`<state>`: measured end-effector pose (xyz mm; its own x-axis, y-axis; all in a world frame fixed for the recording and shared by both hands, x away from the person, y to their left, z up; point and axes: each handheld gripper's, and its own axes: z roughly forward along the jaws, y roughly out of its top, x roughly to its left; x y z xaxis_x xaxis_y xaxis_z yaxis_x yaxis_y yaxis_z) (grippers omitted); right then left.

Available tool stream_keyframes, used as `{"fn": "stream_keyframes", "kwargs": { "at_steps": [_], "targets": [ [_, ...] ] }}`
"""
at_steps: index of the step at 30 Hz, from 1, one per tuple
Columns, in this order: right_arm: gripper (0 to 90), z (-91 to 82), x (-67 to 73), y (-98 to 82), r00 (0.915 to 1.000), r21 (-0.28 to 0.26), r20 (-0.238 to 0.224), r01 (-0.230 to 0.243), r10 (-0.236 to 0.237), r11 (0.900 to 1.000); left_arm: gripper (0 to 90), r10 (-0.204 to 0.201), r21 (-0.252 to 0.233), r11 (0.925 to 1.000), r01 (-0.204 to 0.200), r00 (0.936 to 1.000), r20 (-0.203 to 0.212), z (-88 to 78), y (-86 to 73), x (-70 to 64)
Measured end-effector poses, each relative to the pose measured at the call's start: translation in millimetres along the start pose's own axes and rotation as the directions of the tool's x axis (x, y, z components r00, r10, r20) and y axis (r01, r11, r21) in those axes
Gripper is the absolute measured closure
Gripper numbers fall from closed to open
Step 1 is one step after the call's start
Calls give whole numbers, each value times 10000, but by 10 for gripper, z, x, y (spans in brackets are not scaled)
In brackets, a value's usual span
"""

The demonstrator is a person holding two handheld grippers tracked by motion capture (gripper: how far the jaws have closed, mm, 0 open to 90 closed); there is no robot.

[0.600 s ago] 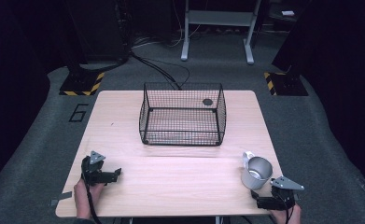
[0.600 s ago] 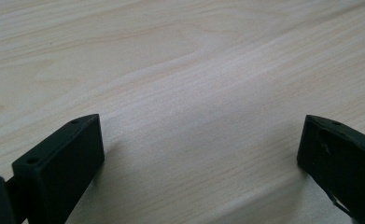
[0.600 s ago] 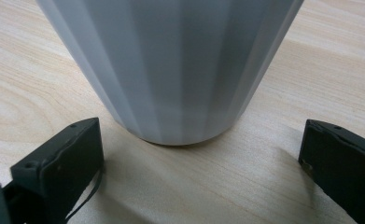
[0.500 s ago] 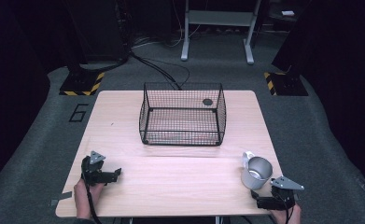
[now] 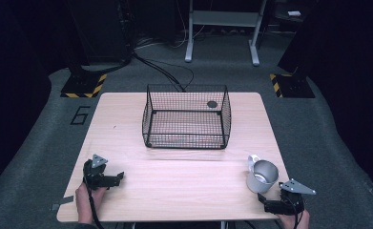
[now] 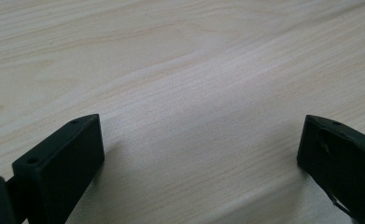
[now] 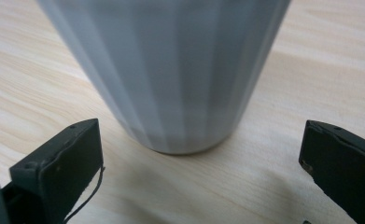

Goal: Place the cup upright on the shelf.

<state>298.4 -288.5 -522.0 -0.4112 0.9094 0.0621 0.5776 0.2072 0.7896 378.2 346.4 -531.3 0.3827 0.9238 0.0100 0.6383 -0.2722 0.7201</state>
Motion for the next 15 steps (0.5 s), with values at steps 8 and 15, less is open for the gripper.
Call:
{"fn": "stream_keyframes", "kwargs": {
  "at_steps": [8,15],
  "targets": [
    [0,-145,87,269,9993,-511,-188,300,-310,9982,5,-9,5,10000,9,10000,7,0,0,1],
    [0,-125,88,502,9973,-633,-139,717,-727,9954,5,-11,5,10000,11,10000,7,0,0,1]
  ]
}}
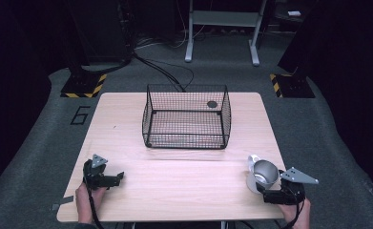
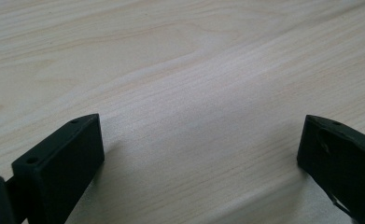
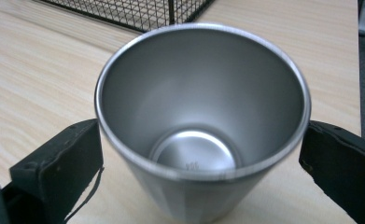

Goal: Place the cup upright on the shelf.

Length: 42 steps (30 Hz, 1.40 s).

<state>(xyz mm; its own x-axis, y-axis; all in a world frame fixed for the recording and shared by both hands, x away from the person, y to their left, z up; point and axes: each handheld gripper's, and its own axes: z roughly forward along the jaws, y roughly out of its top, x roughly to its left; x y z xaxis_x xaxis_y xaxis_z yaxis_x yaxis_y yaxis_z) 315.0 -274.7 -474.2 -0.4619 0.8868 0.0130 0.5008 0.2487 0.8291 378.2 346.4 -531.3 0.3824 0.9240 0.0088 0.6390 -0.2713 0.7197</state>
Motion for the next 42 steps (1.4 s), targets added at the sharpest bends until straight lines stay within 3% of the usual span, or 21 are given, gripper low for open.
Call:
{"fn": "stream_keyframes", "kwargs": {
  "at_steps": [6,11,23,42],
  "targets": [
    [0,83,9,141,9992,28,-153,362,-361,9993,6,-18,-5,10000,18,10000,16,1,0,-1],
    [0,133,17,185,9993,155,-198,330,-327,9993,5,-6,-2,10000,6,10000,4,0,0,0],
    [47,127,28,174,9997,206,37,243,-244,9995,5,-12,0,10000,12,10000,20,1,0,0],
    [54,156,11,174,9999,268,-63,83,-81,9996,5,-19,-6,10000,19,10000,17,1,0,0]
  ]
}}
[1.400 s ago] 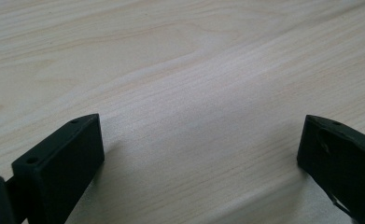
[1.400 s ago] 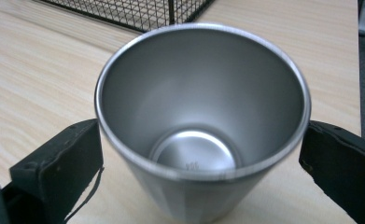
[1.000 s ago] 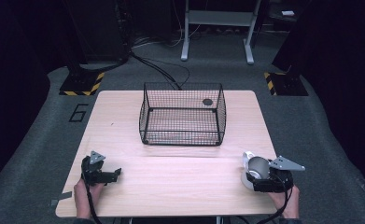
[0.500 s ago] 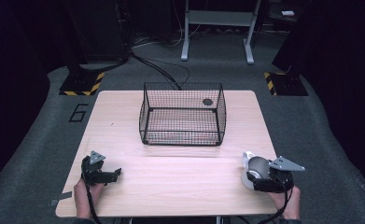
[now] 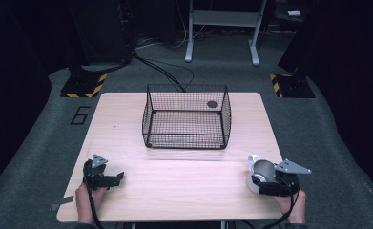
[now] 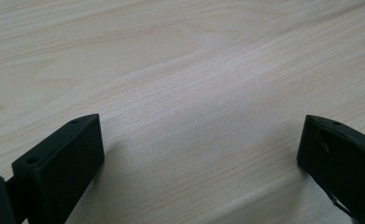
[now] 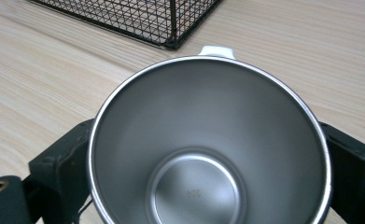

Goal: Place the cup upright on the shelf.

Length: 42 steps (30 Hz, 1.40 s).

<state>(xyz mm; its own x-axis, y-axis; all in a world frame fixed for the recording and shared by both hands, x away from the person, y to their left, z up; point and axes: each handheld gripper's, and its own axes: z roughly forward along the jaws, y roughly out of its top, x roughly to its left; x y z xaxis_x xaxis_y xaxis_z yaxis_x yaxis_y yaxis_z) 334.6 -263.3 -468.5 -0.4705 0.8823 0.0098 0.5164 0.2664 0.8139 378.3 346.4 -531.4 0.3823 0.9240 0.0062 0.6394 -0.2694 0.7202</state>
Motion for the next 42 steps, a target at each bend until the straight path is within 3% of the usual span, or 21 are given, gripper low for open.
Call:
{"fn": "stream_keyframes", "kwargs": {
  "at_steps": [6,10,11,17,27,42],
  "targets": [
    [58,5,6,14,9999,-80,159,-45,47,10000,5,-1,-1,10000,1,10000,1,0,0,0],
    [59,-7,16,42,9999,-185,-36,-155,154,9997,5,-10,8,10000,10,10000,-3,0,0,0],
    [59,-6,15,61,10000,-68,-59,41,-42,10000,5,-12,8,10000,12,10000,-5,0,0,0],
    [59,-11,70,155,9998,-184,-105,172,-174,9997,5,-11,9,10000,11,10000,-3,0,0,0],
    [60,-8,173,334,9972,-277,-619,405,-421,9988,5,-34,-38,10000,34,10000,2,7,-1,-2],
    [60,145,364,574,9877,-347,-1254,900,-936,9953,5,-21,-62,10000,21,10000,-15,8,-1,-1]
  ]
}}
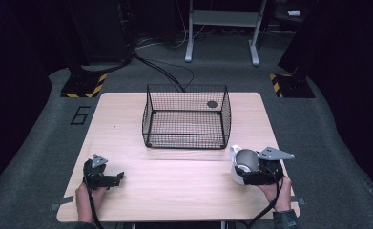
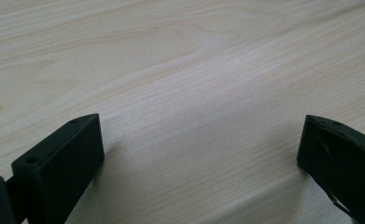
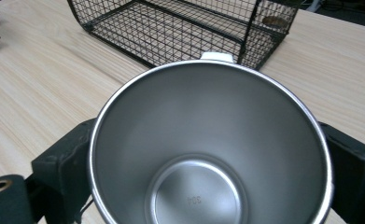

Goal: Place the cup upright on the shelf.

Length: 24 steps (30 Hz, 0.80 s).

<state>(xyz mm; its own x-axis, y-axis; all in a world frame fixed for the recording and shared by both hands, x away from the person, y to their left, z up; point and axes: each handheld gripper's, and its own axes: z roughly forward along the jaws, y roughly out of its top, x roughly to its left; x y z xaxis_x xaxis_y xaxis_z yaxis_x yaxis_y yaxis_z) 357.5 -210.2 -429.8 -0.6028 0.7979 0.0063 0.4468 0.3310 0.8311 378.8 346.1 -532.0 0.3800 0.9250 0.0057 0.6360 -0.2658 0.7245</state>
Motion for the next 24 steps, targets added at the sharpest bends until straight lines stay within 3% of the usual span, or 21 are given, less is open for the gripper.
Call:
{"fn": "stream_keyframes", "kwargs": {
  "at_steps": [24],
  "targets": [
    [60,294,245,393,9920,-209,-1065,664,-682,9976,5,4,0,10000,-4,10000,-1,0,0,0]
  ]
}}
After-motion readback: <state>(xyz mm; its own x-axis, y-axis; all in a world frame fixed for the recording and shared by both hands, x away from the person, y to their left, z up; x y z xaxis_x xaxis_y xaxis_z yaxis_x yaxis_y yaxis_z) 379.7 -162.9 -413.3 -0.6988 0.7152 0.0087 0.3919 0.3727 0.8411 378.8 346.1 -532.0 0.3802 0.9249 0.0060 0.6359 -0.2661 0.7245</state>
